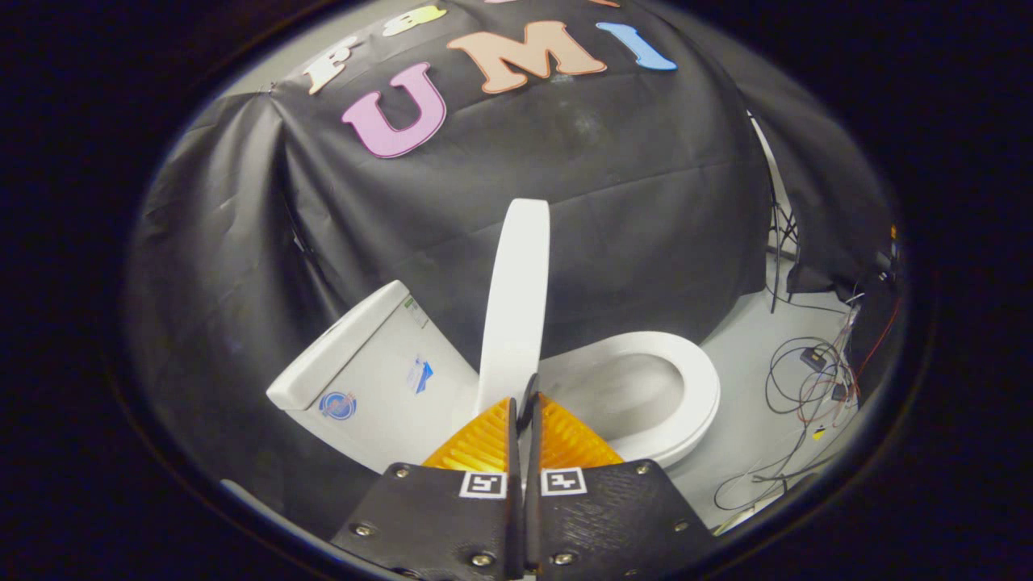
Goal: Open the toilet lid.
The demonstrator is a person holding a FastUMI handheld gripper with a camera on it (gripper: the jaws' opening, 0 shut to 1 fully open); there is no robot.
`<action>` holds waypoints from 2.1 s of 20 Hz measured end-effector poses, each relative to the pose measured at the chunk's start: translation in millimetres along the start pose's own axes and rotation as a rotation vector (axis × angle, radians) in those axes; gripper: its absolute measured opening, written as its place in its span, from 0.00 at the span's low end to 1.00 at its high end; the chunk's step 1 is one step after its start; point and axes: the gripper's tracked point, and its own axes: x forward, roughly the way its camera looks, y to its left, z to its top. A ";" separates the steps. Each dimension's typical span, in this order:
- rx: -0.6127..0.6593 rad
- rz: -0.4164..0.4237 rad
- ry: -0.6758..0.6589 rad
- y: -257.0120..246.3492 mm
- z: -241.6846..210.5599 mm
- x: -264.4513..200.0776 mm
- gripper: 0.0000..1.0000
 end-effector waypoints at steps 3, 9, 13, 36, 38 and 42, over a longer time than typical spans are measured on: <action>-0.032 0.004 -0.014 8.8 1.6 -0.3 0.02; -0.058 0.032 -0.038 32.0 3.0 0.5 0.02; -0.077 0.056 -0.046 43.0 3.6 -0.1 0.02; -0.042 0.201 -0.079 100.9 -0.5 2.2 0.03; -0.035 0.215 -0.078 111.0 -3.2 4.4 0.03; -0.040 0.237 -0.088 125.0 -5.8 4.9 0.03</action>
